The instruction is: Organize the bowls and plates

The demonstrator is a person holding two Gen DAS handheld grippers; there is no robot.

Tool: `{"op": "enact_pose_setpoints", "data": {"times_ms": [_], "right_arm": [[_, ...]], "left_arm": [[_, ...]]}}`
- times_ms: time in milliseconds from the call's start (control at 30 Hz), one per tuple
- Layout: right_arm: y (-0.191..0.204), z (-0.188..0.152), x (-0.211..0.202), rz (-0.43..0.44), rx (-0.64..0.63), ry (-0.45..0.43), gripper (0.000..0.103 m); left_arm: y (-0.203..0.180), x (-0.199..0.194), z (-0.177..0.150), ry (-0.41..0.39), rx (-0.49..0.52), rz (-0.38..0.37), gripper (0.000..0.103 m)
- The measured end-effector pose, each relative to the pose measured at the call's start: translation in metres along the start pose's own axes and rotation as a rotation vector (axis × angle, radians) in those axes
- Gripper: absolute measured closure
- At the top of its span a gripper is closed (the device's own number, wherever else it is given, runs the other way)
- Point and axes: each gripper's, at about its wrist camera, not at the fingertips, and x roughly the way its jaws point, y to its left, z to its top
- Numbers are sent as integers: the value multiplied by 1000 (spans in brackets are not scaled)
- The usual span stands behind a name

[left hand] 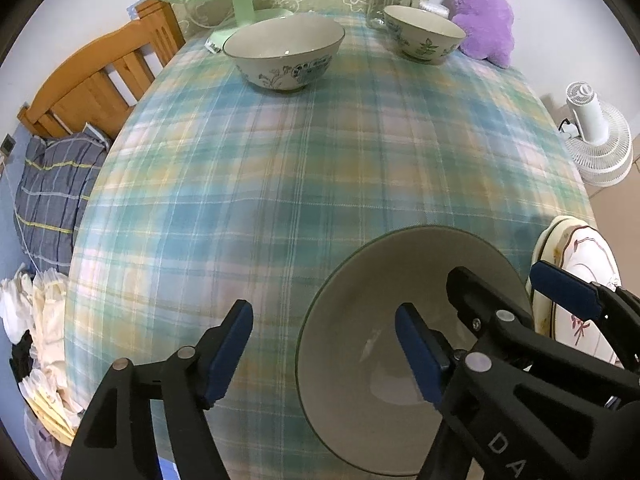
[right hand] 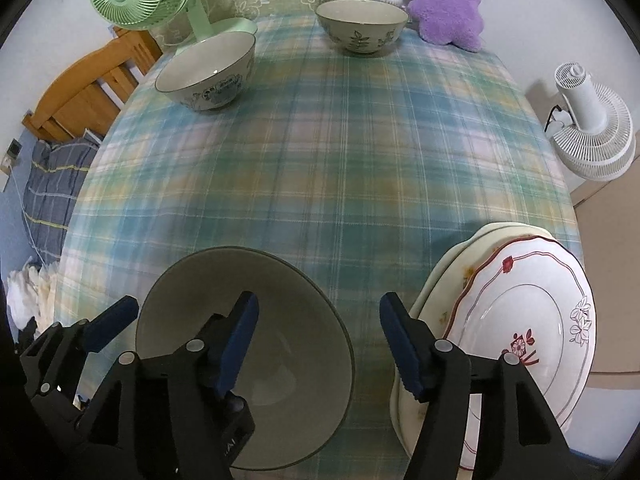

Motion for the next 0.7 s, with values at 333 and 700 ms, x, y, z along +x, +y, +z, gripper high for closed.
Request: {"op": "enact_pose_setpoints", "data": {"times_ms": [333, 700], "right_arm": [[8, 23, -17, 3, 9, -60, 33], [37, 76, -36, 7, 2, -180, 33]], "left_arm": [[11, -19, 28, -72, 8, -3, 25], [44, -35, 83, -192, -12, 6, 25]]}}
